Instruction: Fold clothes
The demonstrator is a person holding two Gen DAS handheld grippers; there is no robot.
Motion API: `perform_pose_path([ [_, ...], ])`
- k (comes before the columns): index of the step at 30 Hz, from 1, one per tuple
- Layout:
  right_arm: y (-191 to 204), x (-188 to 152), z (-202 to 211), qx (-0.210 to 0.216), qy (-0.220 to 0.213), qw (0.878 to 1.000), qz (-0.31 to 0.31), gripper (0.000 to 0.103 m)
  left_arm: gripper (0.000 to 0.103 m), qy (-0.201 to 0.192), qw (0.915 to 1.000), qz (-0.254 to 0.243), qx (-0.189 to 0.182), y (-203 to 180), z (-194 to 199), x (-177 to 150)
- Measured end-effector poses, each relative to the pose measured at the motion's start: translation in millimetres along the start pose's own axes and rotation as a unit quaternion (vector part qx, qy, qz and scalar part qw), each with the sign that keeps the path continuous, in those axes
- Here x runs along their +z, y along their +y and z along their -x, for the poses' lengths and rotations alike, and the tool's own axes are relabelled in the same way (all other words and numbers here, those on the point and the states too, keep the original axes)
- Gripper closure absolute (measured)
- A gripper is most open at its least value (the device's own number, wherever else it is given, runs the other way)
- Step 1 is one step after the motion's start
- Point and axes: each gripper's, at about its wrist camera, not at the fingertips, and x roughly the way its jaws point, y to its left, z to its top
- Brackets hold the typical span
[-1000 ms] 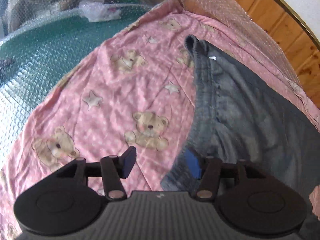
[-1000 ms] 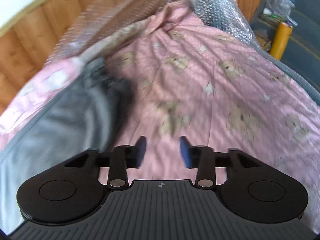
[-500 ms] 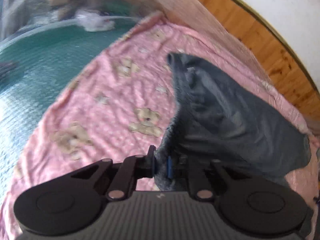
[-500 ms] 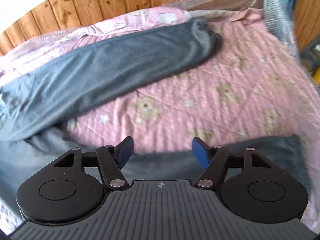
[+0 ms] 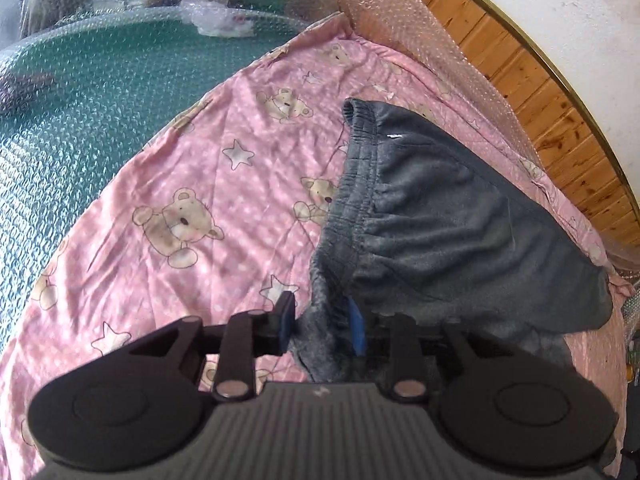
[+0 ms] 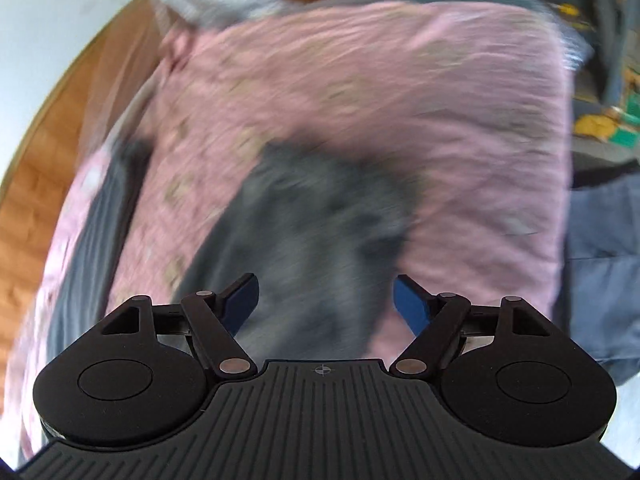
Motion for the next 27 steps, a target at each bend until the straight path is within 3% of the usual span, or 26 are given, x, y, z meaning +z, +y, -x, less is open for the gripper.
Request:
perform_pose_path([
  [3, -20, 3, -13, -0.002, -0.005, 1.0, -0.007, 0.027, 0.049, -0.005, 0.9999, -0.01, -0.008, -2, -6, -10],
  [6, -24, 6, -31, 0.017, -0.003, 1.0, 0.015, 0.035, 0.051, 0.012, 0.997, -0.076, 0.005, -24, -18, -19],
  [7, -23, 7, -37, 0.027, -0.002, 0.999, 0.026, 0.036, 0.057, 0.015, 0.9945, -0.103, 0.013, -33, -20, -22],
  [9, -19, 9, -49, 0.045, 0.0, 0.998, 0.049, 0.036, 0.093, 0.02, 0.9915, -0.127, 0.021, -44, -21, -23],
  [10, -14, 10, -52, 0.045, 0.0, 0.997, 0.06, 0.037, 0.093, 0.02, 0.992, -0.123, 0.023, -45, -20, -21],
  [11, -9, 13, -55, 0.041, 0.001, 0.997, 0.071, 0.044, 0.094, 0.015, 0.9928, -0.116, 0.025, -44, -17, -19],
  [12, -5, 16, -57, 0.039, 0.007, 0.996, 0.078, 0.084, 0.095, 0.013, 0.994, -0.105, 0.026, -43, -14, -15],
  [13, 0, 20, -58, 0.034, 0.013, 0.996, 0.086, 0.103, 0.095, 0.013, 0.9956, -0.088, 0.027, -41, -10, -10],
  [16, 30, 44, -43, 0.054, -0.005, 0.994, 0.096, 0.103, 0.096, -0.005, 0.9997, -0.022, 0.004, -38, 8, 19],
  [20, 117, 102, 0, 0.136, -0.053, 0.983, 0.109, 0.103, 0.096, -0.054, 0.9971, 0.033, -0.042, -55, 44, 89],
  [24, 198, 155, 55, 0.204, -0.111, 0.964, 0.126, 0.103, 0.096, -0.099, 0.991, 0.032, -0.084, -77, 97, 158],
  [27, 221, 181, 84, 0.23, -0.125, 0.958, 0.113, 0.103, 0.097, -0.115, 0.9888, 0.013, -0.094, -89, 134, 190],
])
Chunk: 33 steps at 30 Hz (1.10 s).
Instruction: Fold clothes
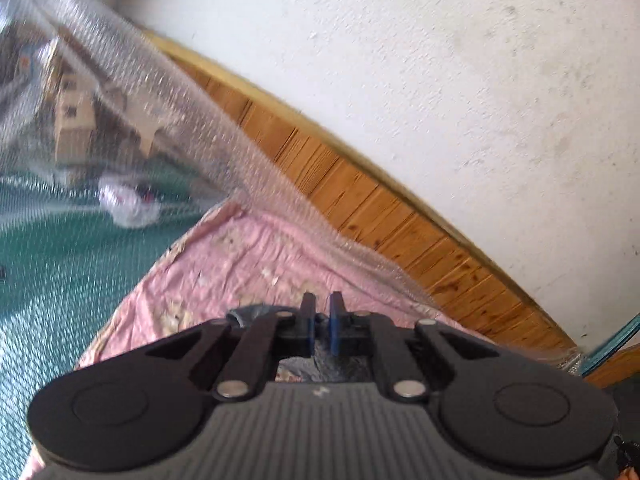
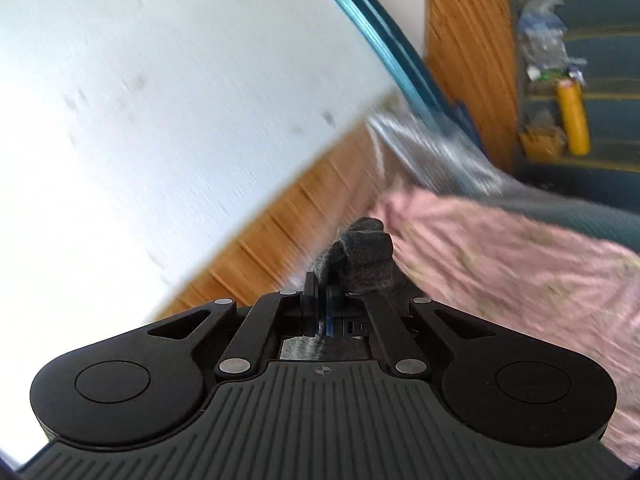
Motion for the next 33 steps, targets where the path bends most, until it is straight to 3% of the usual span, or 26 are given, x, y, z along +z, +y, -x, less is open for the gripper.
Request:
perform_pose_path([
  [3, -8, 9, 6, -0.016, 0.015, 1.0, -0.01, 0.103, 0.097, 0.024, 0.9995, -0.02, 0.004, -6, 15, 11],
  [7, -62, -24, -2, -0.097, 0.077, 0.992, 0.008, 0.103, 0.103, 0.076, 0.9951, -0.05, 0.039, 10, 22, -14],
  [10, -124, -66, -24, -0.178, 0.146, 0.973, 0.007, 0.103, 0.103, 0.124, 0.9892, -0.037, 0.068, 47, 10, -54],
  [14, -188, -119, -50, -0.258, 0.211, 0.943, -0.015, 0.1, 0.103, 0.216, 0.9728, -0.01, 0.083, 90, -42, -130],
  [16, -195, -129, -56, -0.292, 0.211, 0.933, -0.001, 0.087, 0.102, 0.241, 0.9668, 0.004, 0.086, 103, -65, -164],
  [18, -187, -133, -55, -0.33, 0.195, 0.922, 0.045, 0.06, 0.097, 0.235, 0.9687, 0.019, 0.077, 110, -77, -189],
  [19, -183, -133, -55, -0.35, 0.186, 0.916, 0.069, 0.057, 0.094, 0.228, 0.9708, 0.021, 0.072, 110, -82, -198],
  [21, -176, -129, -53, -0.371, 0.166, 0.908, 0.103, 0.048, 0.074, 0.208, 0.9764, 0.008, 0.06, 101, -90, -215],
  [24, -160, -126, -43, -0.364, 0.155, 0.909, 0.127, 0.034, 0.052, 0.183, 0.9796, -0.066, 0.048, 72, -98, -237],
  [26, -147, -129, -40, -0.348, 0.159, 0.913, 0.141, 0.033, 0.043, 0.159, 0.976, -0.14, 0.05, 53, -103, -253],
  [28, -133, -134, -39, -0.333, 0.171, 0.915, 0.152, 0.031, 0.041, 0.154, 0.9709, -0.179, 0.039, 44, -111, -267],
  [33, -76, -163, -40, -0.304, 0.179, 0.909, 0.224, 0.026, 0.042, 0.147, 0.9723, -0.182, -0.002, 37, -139, -282],
])
